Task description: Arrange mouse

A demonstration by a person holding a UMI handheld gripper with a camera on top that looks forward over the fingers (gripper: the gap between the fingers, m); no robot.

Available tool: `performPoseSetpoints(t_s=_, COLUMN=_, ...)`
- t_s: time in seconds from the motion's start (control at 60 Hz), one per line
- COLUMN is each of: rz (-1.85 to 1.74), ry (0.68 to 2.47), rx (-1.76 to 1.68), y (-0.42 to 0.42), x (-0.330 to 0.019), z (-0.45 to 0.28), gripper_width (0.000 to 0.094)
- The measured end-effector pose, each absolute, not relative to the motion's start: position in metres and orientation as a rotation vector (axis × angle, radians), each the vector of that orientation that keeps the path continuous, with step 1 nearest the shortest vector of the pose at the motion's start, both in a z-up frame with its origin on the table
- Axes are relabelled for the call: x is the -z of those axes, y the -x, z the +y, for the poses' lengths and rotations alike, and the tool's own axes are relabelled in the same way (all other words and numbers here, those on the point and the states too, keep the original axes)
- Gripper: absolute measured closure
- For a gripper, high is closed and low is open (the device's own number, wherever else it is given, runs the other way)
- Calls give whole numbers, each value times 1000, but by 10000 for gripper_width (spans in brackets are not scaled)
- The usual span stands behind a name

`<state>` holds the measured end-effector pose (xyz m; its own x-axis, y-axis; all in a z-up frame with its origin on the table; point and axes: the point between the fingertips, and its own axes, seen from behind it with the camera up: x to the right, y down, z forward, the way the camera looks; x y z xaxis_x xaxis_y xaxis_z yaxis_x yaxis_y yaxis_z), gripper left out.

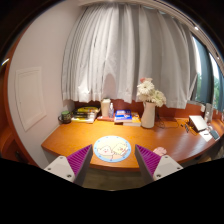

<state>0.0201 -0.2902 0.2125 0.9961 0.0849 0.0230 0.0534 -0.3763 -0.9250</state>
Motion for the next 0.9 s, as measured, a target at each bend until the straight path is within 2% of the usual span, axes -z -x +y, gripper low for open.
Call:
performPoseSetpoints(t_s=0.033, rz=-100, ry=2003, rx=-30, y=-19, x=-212, z=-295, gripper_width=90)
performPoseSetpoints(t_s=0.067, rz=-106, ry=2016, rx=-32, y=-22, x=-186, z=-298, gripper_width=90)
performPoseSetpoints(t_s=0.083, rz=-98, ry=2027, rx=-31, y=-23, x=-188, z=-305, gripper_width=90)
performPoseSetpoints(t_s=0.1, rz=-92, ry=2049, rx=-28, y=-27, x=-170, z=-303, gripper_width=90)
performPoseSetpoints(t_s=0.217, rz=1, ry=2155, rx=-15, y=-60, x=-112, z=-316, gripper_width=89)
performPoseSetpoints(t_s=0.367, rz=134, ry=2256, rx=37, y=-123, x=-59, z=-320, gripper_width=96)
performPoseSetpoints(t_s=0.617, rz=250, ry=2308, rx=108, y=-209, x=-24, z=-262, gripper_width=107)
performPoseSetpoints(t_s=0.9, rz=278, ry=2372, rx=87, y=-247, x=8, z=-157, gripper_width=109)
